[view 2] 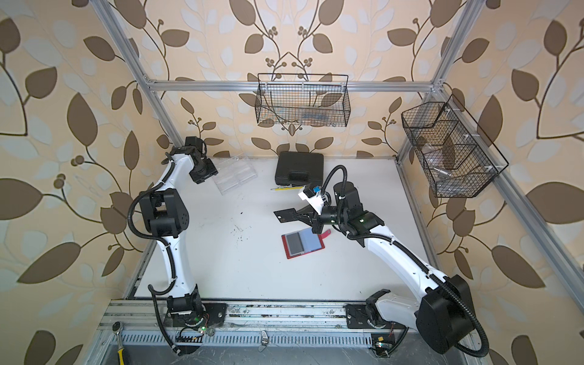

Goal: Take the credit cards out of the card holder
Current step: Pick up the storage box from the top-left of the table.

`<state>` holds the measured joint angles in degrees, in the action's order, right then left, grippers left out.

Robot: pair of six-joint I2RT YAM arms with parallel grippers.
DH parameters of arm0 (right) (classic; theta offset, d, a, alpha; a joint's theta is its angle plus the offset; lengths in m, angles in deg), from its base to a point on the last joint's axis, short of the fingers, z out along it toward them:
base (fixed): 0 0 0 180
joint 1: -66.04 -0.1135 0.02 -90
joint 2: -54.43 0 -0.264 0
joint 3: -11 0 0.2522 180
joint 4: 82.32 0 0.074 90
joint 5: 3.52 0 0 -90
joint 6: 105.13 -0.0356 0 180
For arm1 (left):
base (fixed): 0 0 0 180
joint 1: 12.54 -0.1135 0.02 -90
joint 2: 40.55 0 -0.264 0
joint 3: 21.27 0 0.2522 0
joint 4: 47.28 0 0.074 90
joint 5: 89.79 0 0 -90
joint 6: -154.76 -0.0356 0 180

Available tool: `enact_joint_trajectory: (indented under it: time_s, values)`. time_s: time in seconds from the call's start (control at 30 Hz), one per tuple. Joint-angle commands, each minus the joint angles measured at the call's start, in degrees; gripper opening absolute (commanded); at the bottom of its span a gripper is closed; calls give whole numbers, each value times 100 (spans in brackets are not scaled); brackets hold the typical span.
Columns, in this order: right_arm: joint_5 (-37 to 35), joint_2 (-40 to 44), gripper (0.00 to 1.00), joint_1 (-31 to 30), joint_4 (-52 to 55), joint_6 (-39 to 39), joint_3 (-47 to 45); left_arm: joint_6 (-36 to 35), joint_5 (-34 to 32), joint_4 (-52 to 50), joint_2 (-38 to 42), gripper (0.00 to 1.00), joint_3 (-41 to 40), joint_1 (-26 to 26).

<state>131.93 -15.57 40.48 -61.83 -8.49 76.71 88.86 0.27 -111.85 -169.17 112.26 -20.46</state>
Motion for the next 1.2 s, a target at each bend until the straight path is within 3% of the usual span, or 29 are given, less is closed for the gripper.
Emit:
enact_joint_trajectory:
  time_s: [0.0, 0.57, 1.0, 1.07, 1.17]
  values:
    - [103, -123, 0, -27, 119, 147, 237, 18, 48, -10, -152, 53, 309, -14]
    - [365, -392, 0, 95, 185, 224, 307, -111, -229, 212, -575, 41, 371, -15]
    - [464, -475, 0, 136, 251, 266, 307, -368, -110, 234, -569, 18, 386, -16]
    - [482, -471, 0, 165, 286, 294, 311, -541, -68, 189, -374, 8, 168, -1]
    - [474, -452, 0, 238, 285, 303, 315, -722, 16, 207, -97, 6, -113, 2]
